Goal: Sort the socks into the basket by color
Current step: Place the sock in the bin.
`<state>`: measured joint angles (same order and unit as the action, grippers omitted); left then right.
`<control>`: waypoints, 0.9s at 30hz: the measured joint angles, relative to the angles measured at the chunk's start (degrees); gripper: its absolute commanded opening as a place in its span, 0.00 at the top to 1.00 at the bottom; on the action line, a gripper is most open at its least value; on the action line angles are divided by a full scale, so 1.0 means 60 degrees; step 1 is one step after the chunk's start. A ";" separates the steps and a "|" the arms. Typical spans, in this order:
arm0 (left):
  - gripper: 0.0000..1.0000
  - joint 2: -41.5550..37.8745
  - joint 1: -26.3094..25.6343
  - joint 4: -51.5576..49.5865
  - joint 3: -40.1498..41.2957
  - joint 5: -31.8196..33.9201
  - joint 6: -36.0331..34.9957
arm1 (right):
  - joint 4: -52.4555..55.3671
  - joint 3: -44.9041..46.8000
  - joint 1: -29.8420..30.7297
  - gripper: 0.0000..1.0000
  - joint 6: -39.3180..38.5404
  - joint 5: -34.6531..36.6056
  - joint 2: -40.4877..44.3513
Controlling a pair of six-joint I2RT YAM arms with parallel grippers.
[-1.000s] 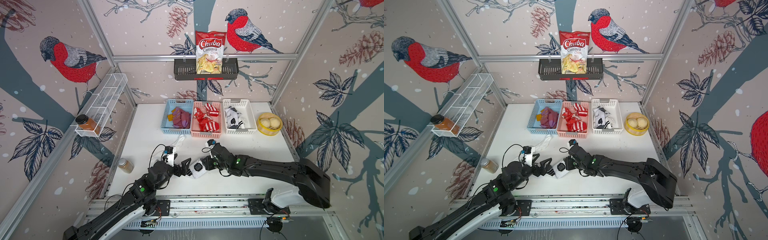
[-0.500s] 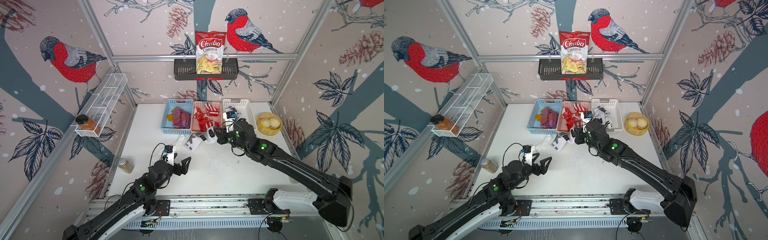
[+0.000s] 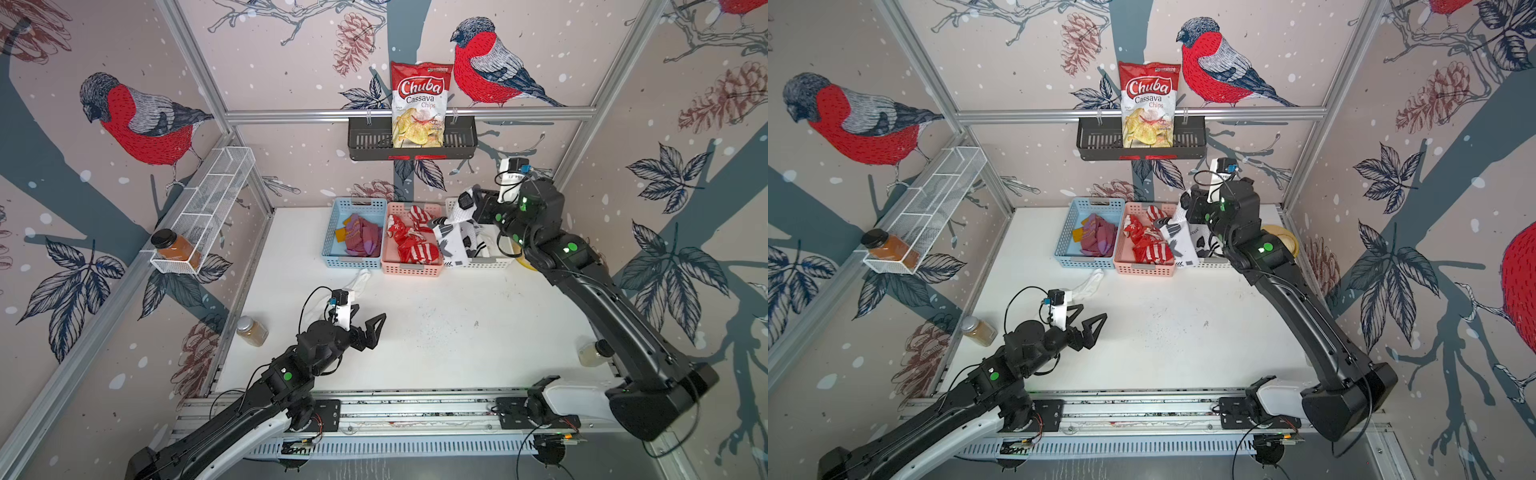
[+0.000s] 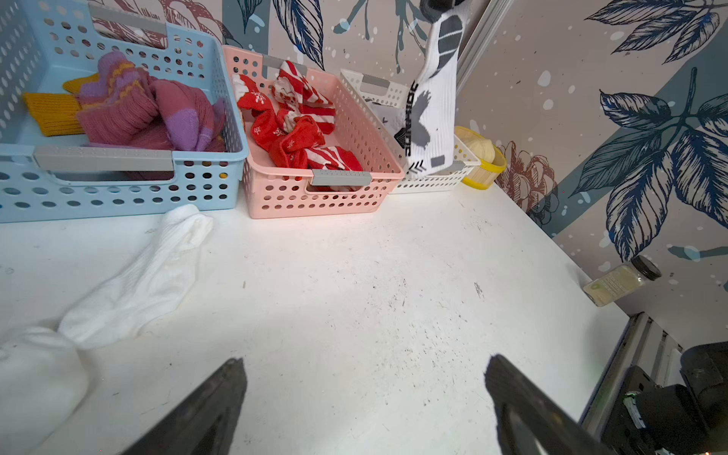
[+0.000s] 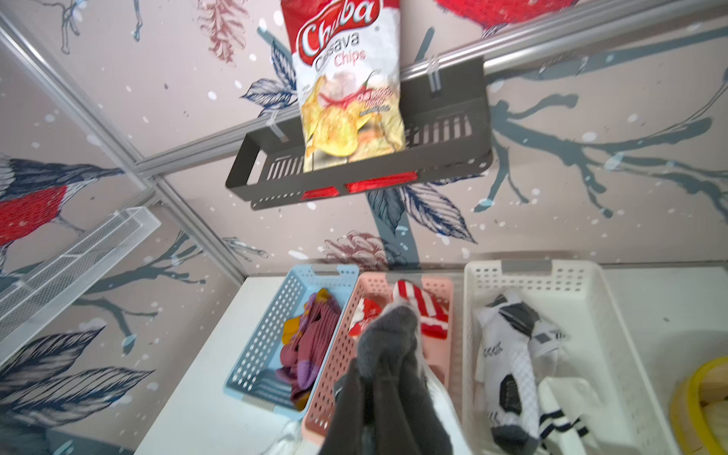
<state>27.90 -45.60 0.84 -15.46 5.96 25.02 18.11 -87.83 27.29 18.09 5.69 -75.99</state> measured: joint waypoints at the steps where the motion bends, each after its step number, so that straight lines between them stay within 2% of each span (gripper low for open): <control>1: 0.05 -0.0004 0.0000 0.0000 0.0000 -0.0018 0.0000 | 0.0047 -0.0204 -0.0251 0.93 -0.0015 0.0007 -0.0131; 12: 0.05 -0.0025 0.0000 0.0000 -0.0007 -0.0029 -0.0127 | -0.0583 -0.1497 -0.2543 0.94 -0.0481 -0.0266 -0.2116; 20: 0.05 -0.0131 0.0000 -0.0007 0.0015 -0.0022 -0.0164 | -0.1534 -0.1399 -0.2969 0.95 -0.0484 -0.0499 -0.3136; 27: 0.05 -0.0204 0.0000 -0.0015 0.0055 -0.0018 -0.0164 | -0.2186 0.0317 -0.2983 0.96 -0.0251 -0.0328 -0.3082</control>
<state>26.68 -45.60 0.75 -15.14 5.85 24.03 4.99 -85.93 9.39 16.58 3.73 -94.48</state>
